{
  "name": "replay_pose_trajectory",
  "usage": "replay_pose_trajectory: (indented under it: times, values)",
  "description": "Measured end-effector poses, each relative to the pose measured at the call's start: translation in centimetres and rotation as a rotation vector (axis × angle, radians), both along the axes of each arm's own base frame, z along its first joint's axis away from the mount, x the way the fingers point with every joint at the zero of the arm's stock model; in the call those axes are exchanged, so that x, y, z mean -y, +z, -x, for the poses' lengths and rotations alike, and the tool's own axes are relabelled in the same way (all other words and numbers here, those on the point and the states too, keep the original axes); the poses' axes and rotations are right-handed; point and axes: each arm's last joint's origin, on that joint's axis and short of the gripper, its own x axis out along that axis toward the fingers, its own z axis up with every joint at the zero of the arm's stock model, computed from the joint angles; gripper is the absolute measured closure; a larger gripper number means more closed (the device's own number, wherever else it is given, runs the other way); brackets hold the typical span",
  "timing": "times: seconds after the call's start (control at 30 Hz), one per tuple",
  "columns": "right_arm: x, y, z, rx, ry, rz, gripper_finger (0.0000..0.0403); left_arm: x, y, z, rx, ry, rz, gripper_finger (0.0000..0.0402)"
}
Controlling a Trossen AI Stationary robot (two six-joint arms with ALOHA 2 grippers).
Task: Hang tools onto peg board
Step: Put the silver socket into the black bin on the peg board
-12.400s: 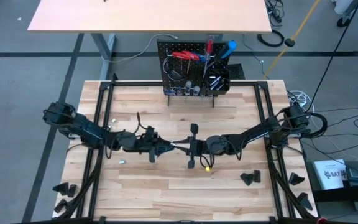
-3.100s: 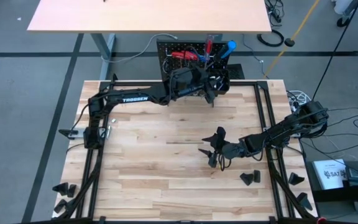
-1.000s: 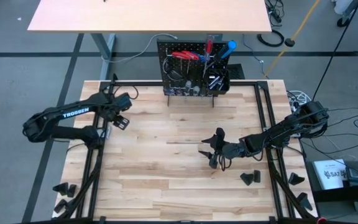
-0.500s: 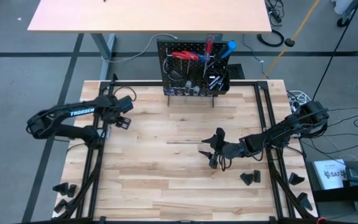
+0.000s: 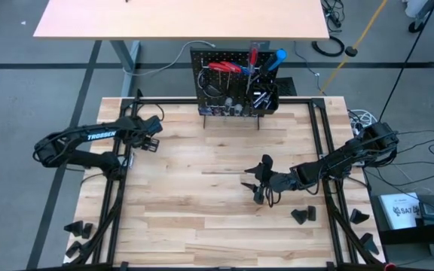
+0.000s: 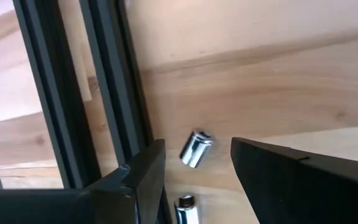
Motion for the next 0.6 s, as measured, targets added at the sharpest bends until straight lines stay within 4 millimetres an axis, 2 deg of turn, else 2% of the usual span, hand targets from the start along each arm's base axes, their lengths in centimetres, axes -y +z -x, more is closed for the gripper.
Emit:
replay_pose_trajectory:
  times: [0.2, 0.6]
  values:
    - [0.0, 0.0, 0.0, -0.001, 0.0, 0.001, 0.0165, 0.0, -1.5, 0.8, 0.054, 0.013, 0.06, 0.021]
    - [0.0, 0.0, 0.0, 0.001, 0.002, 0.002, 0.0165, -0.6, -1.7, 0.2, 0.092, -0.036, 0.03, 0.0211]
